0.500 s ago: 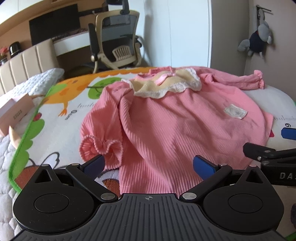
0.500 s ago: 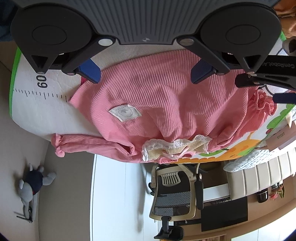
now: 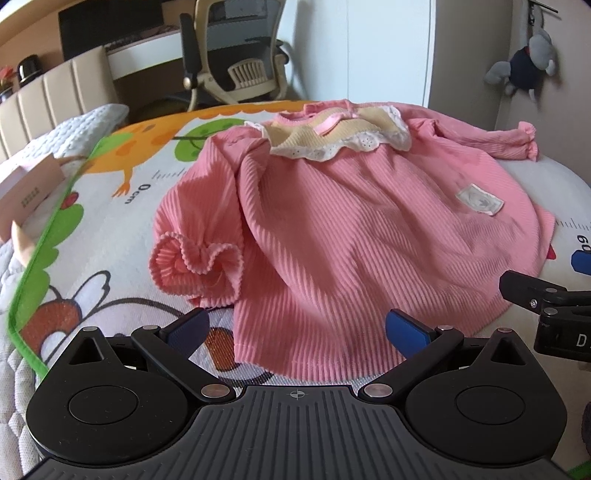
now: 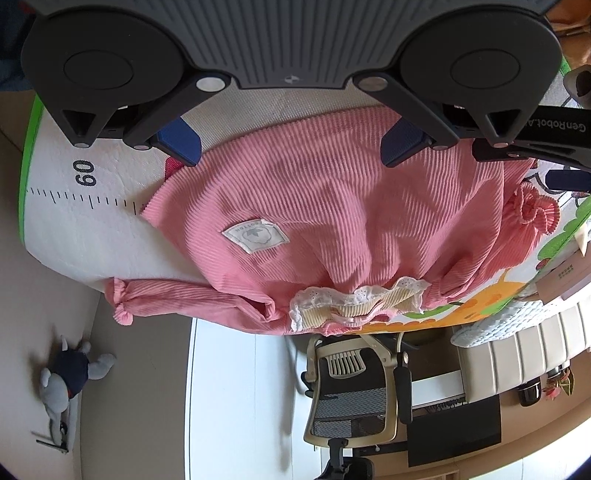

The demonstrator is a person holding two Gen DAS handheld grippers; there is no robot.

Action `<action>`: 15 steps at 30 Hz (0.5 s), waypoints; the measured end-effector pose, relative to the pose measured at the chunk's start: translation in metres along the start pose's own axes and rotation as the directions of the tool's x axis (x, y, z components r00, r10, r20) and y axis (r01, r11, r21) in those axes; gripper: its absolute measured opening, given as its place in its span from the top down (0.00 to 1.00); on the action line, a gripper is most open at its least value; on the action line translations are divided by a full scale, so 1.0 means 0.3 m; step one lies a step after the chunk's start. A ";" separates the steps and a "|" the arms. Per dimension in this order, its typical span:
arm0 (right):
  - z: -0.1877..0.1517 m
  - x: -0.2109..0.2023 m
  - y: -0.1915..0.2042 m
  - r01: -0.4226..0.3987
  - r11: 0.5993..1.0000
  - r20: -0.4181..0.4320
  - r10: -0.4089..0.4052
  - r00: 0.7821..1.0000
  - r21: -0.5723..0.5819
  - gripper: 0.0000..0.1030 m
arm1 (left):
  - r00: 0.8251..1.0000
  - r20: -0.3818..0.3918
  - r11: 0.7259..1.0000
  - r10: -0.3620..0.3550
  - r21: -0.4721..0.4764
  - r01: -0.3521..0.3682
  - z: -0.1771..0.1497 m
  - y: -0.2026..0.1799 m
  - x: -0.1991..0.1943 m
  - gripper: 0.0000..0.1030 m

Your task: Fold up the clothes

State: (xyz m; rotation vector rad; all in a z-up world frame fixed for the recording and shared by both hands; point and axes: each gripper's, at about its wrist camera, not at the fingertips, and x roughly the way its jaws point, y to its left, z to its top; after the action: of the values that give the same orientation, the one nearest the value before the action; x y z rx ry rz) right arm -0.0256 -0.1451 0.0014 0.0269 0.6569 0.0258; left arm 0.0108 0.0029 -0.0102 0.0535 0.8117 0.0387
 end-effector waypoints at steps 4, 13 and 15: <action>0.000 0.001 -0.001 -0.003 1.000 -0.002 0.003 1.000 0.000 0.00 | 1.000 -0.001 1.000 -0.003 -0.003 0.003 -0.005 0.002 -0.001 0.00; -0.001 0.005 -0.010 -0.006 1.000 -0.005 0.006 1.000 0.008 0.00 | 1.000 -0.020 1.000 -0.006 -0.012 0.006 -0.007 0.007 0.011 0.00; -0.002 0.005 -0.011 -0.007 1.000 -0.006 0.007 1.000 0.008 0.00 | 1.000 -0.022 1.000 -0.006 -0.013 0.006 -0.007 0.007 0.011 0.00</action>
State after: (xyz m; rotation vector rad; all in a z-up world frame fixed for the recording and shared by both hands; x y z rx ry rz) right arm -0.0247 -0.1485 -0.0003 0.0371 0.6634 0.0300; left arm 0.0114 0.0051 -0.0139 0.0383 0.8331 0.0392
